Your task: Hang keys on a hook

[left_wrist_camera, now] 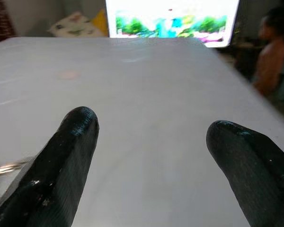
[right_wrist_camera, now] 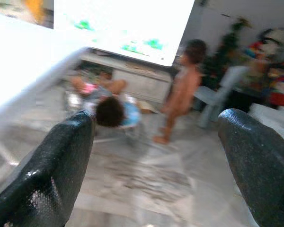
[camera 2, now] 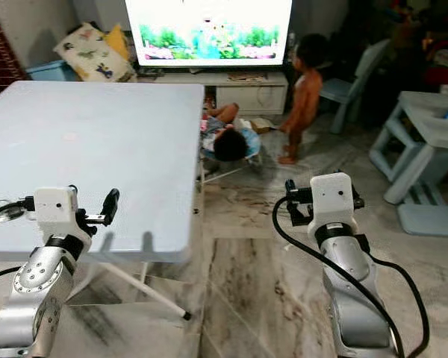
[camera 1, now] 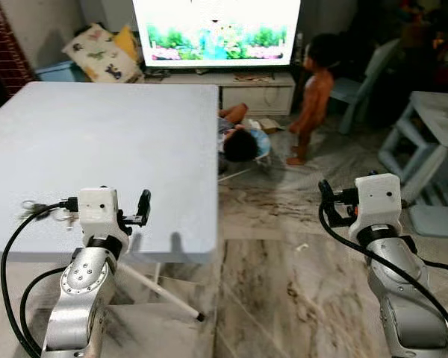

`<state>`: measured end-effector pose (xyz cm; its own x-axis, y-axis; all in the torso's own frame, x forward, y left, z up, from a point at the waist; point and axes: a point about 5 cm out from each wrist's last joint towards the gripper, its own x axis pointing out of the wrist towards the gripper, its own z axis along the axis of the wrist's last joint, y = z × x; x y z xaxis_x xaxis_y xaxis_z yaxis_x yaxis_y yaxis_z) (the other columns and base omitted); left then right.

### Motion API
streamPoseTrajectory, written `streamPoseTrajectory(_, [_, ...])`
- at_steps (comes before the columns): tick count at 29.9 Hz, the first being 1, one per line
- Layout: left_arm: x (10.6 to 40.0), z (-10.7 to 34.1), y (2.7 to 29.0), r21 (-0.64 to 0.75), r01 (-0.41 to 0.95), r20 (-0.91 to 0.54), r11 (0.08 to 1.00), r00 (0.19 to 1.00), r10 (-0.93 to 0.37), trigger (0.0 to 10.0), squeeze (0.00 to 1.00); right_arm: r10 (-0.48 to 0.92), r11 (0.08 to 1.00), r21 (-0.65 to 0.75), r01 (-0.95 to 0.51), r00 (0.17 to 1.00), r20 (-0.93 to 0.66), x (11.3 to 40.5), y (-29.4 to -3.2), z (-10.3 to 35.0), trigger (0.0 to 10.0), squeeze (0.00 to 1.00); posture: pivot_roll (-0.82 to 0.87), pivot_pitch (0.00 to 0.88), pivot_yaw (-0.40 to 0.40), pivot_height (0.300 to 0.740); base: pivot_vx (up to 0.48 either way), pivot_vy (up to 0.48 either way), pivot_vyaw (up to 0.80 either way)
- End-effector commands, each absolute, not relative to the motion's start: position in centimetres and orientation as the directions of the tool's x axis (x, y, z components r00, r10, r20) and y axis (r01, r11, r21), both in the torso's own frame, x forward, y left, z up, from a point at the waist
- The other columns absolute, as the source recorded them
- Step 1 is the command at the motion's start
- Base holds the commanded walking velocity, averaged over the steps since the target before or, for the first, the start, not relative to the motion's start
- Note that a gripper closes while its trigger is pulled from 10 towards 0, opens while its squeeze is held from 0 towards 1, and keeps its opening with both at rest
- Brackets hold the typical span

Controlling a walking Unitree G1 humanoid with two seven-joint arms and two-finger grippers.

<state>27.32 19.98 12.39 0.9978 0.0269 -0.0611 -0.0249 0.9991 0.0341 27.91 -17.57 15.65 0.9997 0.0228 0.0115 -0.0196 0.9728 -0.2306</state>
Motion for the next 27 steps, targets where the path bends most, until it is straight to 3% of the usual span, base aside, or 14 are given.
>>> streamPoseTrajectory(1, [27.67, 12.65, 19.71, 0.044, -0.016, -0.054, 0.999, 0.998, 0.019, 10.0, 0.00, 0.019, 0.971, -0.240, -0.009, 0.999, 0.040, 28.19, -17.57, 16.09, 10.0, 0.00, -0.03, 0.000, 0.045, 0.740, 0.000, 0.480, 0.00])
streamPoseTrajectory(9, [27.68, 12.77, 19.51, 0.062, -0.011, -0.046, 0.998, 0.999, 0.013, 10.0, 0.00, 0.000, 0.973, -0.231, 0.011, 0.999, 0.047, 28.20, -17.98, 16.04, 10.0, 0.00, -0.03, 0.000, 0.057, 0.740, 0.000, 0.422, 0.00])
streamPoseTrajectory(18, [27.68, 13.09, 19.60, 0.073, 0.001, -0.041, 0.997, 0.999, 0.002, 10.0, 0.00, -0.011, 0.968, -0.248, 0.025, 0.998, 0.058, 28.23, -17.82, 15.97, 10.0, 0.00, -0.03, 0.000, 0.071, 0.740, 0.000, 0.000, 0.00])
streamPoseTrajectory(27, [27.57, 13.29, 18.96, 0.097, 0.045, -0.033, 0.994, 0.999, -0.042, 10.0, 0.00, 0.000, 0.966, -0.260, 0.015, 0.998, 0.058, 28.18, -17.48, 15.91, 10.0, 0.00, -0.03, 0.000, 0.076, 0.740, 0.000, 0.000, 0.80])
